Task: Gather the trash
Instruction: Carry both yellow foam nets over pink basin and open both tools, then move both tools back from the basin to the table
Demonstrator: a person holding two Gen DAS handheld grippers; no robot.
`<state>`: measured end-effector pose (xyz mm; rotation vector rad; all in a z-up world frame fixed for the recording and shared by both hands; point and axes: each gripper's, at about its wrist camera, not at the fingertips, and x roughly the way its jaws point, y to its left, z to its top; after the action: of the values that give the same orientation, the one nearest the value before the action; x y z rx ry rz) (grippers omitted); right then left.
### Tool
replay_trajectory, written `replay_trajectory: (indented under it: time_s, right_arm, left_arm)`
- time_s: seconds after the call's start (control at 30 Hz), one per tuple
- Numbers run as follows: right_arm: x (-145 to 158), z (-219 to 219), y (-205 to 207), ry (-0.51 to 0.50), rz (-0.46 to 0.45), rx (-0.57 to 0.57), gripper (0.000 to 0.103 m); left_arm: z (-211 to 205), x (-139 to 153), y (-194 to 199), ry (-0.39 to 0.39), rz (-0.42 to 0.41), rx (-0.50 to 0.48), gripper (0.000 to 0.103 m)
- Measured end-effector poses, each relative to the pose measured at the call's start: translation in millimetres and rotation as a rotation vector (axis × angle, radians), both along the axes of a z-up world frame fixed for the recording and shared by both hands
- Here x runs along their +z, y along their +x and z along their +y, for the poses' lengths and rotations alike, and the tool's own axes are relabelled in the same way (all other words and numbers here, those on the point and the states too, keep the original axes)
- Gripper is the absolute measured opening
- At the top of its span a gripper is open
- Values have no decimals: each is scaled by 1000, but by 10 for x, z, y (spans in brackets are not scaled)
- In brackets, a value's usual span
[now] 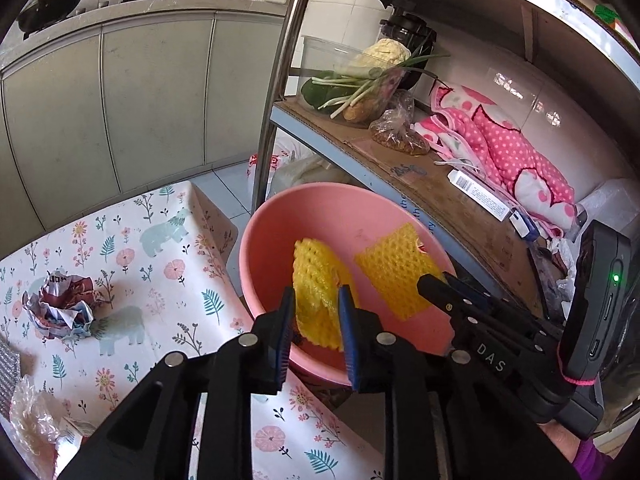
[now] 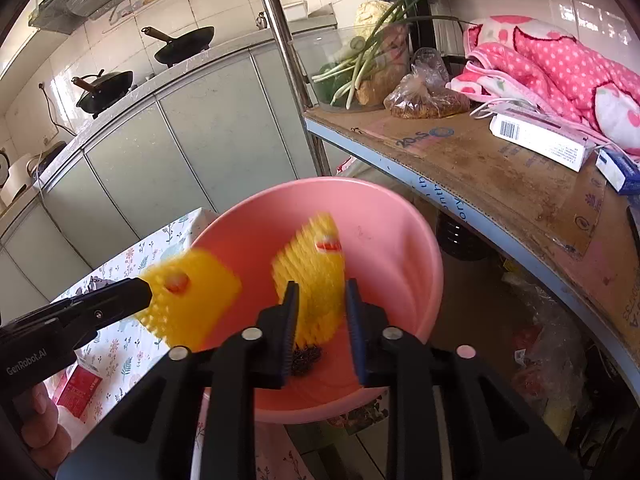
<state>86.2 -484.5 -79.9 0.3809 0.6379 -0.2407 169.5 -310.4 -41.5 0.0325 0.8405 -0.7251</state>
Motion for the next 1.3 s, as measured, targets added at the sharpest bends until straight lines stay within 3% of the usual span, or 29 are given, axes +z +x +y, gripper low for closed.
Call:
replay_trajectory:
  time_s: [0.67, 1.3]
  right_arm:
    - [286, 187, -180, -32, -65, 38, 31]
    - [460, 618, -229, -62, -79, 125, 31]
  left_arm:
    - [227, 307, -216, -50, -41, 6, 26]
    - [692, 458, -354, -52, -82, 89, 26]
